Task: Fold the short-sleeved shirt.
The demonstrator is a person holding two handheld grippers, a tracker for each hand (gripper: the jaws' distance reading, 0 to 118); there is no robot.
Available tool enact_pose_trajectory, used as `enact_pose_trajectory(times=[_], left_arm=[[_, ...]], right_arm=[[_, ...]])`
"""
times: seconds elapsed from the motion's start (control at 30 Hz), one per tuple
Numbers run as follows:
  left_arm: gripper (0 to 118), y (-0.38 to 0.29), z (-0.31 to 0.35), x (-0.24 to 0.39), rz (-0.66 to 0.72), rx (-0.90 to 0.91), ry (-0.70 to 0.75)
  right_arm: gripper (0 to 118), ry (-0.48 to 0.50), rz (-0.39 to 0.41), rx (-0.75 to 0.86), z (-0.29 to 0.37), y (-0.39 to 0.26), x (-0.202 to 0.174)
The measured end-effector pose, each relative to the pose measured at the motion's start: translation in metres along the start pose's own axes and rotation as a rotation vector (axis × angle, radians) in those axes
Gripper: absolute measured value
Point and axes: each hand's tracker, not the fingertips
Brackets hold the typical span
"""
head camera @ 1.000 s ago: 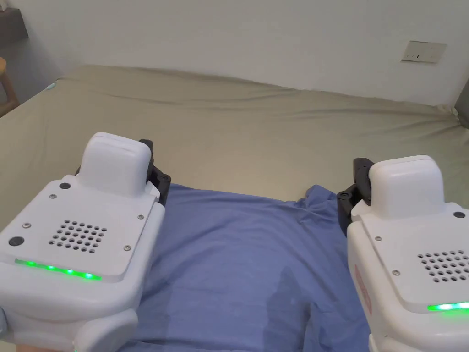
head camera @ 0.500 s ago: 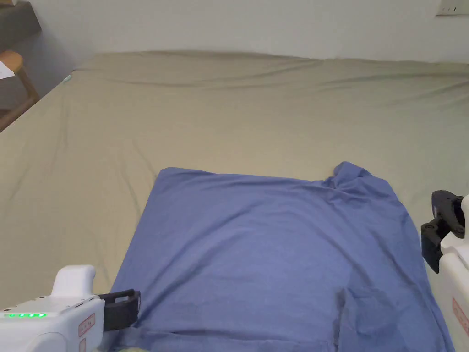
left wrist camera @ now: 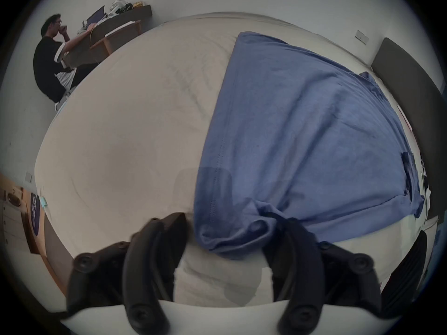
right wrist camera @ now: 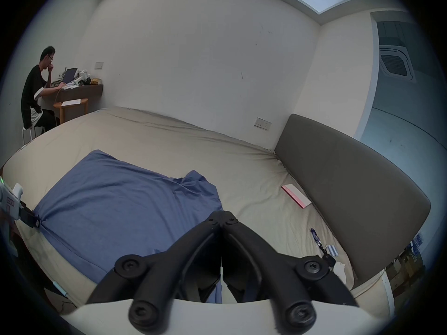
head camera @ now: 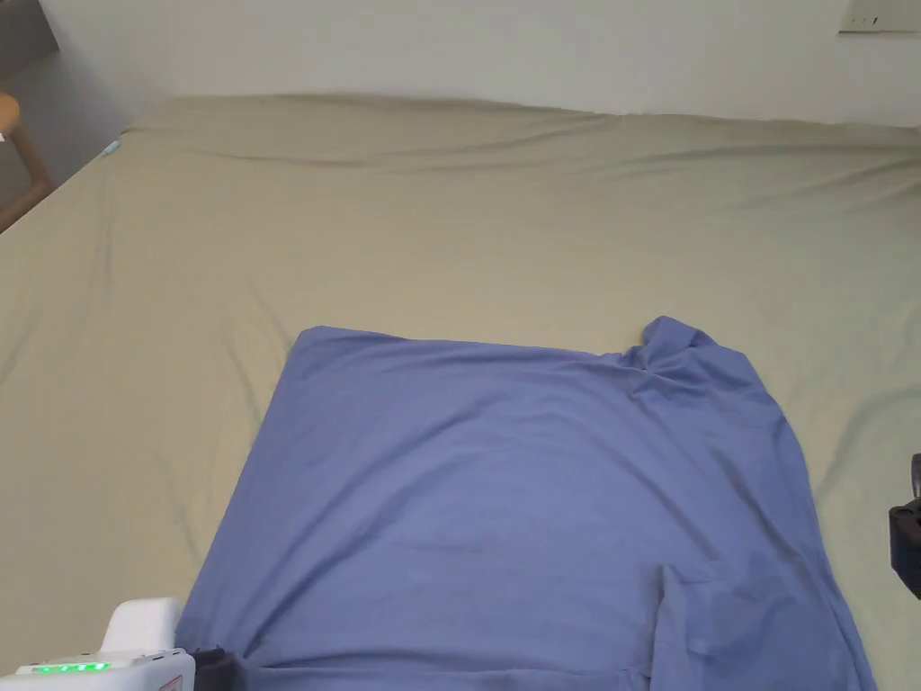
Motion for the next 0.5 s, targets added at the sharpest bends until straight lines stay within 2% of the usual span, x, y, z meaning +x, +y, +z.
enact_pose_trajectory(times=[0.03,0.07,0.1,0.27,0.3,0.33,0.37,0.4,0.5], left_arm=[[51,0.001,0.002,0.001,-0.011,0.012,-0.018],[31,0.002,0.004,0.004,-0.017,0.033,-0.010],[0,0.003,0.007,0.008,-0.034,0.047,0.006],[1,0.010,0.044,0.017,-0.059,0.186,0.036],[1,0.013,0.049,0.016,-0.061,0.195,0.035],[1,0.015,0.054,0.016,-0.062,0.209,0.033],[1,0.015,0.058,0.017,-0.062,0.218,0.034],[1,0.016,0.062,0.017,-0.061,0.220,0.031],[1,0.017,0.075,0.024,-0.055,0.221,0.027]], right_arm=[[2,-0.005,0.000,-0.004,0.000,-0.001,0.000],[2,-0.008,0.000,-0.009,-0.001,-0.002,0.001],[2,-0.011,0.000,-0.018,-0.004,-0.004,0.004],[4,-0.003,-0.002,-0.164,-0.023,-0.031,0.016],[15,0.007,-0.026,-0.214,-0.030,-0.042,0.019],[38,0.036,-0.053,-0.278,-0.036,-0.054,0.022],[71,0.059,-0.086,-0.327,-0.044,-0.067,0.026],[98,0.096,-0.123,-0.401,-0.052,-0.084,0.029],[101,0.109,-0.139,-0.597,-0.070,-0.132,0.027]])
